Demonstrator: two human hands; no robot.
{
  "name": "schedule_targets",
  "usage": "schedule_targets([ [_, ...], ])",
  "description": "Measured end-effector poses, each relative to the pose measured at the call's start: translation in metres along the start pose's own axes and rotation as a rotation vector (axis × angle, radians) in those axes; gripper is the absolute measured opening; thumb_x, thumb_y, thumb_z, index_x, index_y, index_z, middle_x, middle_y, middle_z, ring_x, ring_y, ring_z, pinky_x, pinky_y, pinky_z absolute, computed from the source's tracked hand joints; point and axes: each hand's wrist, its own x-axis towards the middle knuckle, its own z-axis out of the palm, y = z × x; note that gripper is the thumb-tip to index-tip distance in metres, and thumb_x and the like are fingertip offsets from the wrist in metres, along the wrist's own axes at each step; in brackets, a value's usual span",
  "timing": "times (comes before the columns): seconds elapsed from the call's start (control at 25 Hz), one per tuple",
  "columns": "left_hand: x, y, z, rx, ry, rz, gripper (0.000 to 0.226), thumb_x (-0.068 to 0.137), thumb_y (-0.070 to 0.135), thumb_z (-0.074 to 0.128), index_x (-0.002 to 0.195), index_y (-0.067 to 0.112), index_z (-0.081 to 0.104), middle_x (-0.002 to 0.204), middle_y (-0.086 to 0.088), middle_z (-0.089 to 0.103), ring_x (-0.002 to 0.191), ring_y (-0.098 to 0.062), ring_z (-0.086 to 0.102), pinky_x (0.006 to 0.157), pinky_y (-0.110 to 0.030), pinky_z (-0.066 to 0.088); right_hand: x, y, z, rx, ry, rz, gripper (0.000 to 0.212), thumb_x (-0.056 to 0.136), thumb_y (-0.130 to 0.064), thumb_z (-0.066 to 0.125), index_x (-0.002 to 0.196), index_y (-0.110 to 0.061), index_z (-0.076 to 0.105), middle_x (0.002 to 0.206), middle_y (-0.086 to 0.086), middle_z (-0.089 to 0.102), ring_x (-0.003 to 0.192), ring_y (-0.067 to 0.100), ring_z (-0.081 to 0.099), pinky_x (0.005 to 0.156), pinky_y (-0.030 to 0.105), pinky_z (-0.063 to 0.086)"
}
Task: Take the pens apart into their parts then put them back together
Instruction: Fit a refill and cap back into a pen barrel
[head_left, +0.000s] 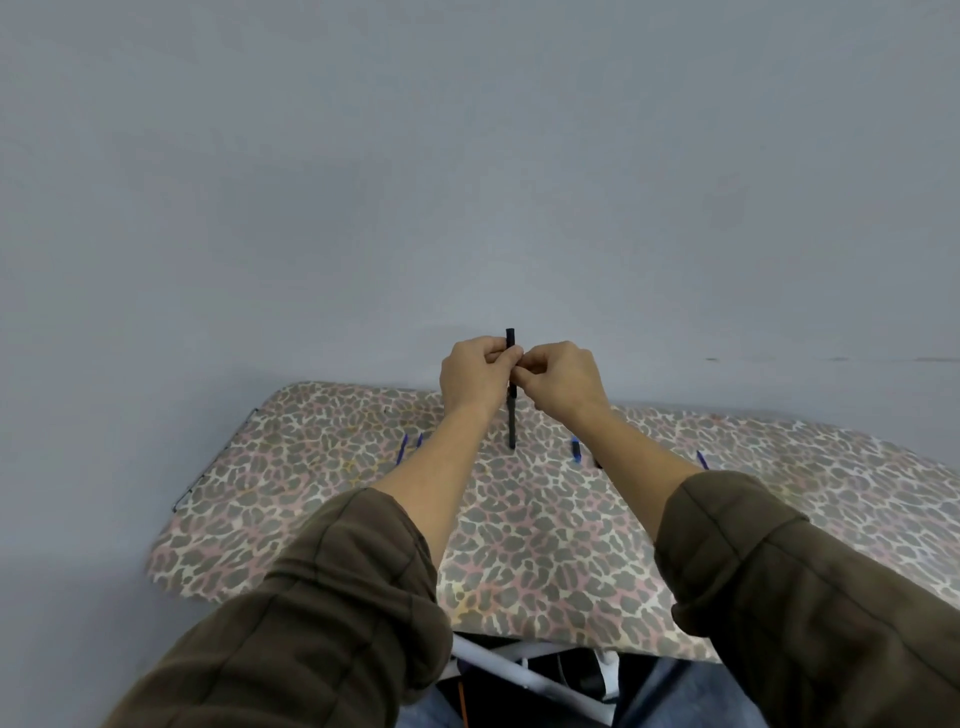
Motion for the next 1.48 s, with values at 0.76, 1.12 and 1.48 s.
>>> schedule_targets([
  [0.76,0.024,-0.104,-0.145,0.013,0.326,0.002,0.023,0.093,0.030,0.074,0.113,0.019,0.078,0.075,0.029,0.064,0.072,0.018,0.061,0.064,0.000,0.045,0.000,-0.047,0.167,-0.371,-0.356,0.260,0.014,0.095,-0.017,0.065,0.086,-0.006,0.067,0.092,0.014,0.073,0.082,0.030,0.073,0.063,0.034,0.054],
  [1.12,0.040,-0.117,-0.136,-0.002,0.294,-0.002,0.024,0.093,0.029,0.074,0.114,0.018,0.077,0.079,0.027,0.066,0.075,0.015,0.065,0.066,-0.004,0.048,0.010,-0.040,0.181,-0.358,-0.428,0.382,0.015,0.089,-0.011,0.070,0.098,0.000,0.076,0.095,0.015,0.077,0.085,0.030,0.077,0.079,0.044,0.066],
  [1.48,0.039,-0.110,-0.115,0.001,0.248,-0.008,0.022,0.094,0.030,0.073,0.113,0.019,0.078,0.085,0.016,0.073,0.083,-0.001,0.070,0.076,-0.022,0.056,0.031,-0.038,0.149,-0.360,-0.364,0.266,0.029,0.091,-0.033,0.074,0.079,-0.010,0.063,0.079,0.008,0.067,0.074,0.027,0.067,0.056,0.035,0.053],
])
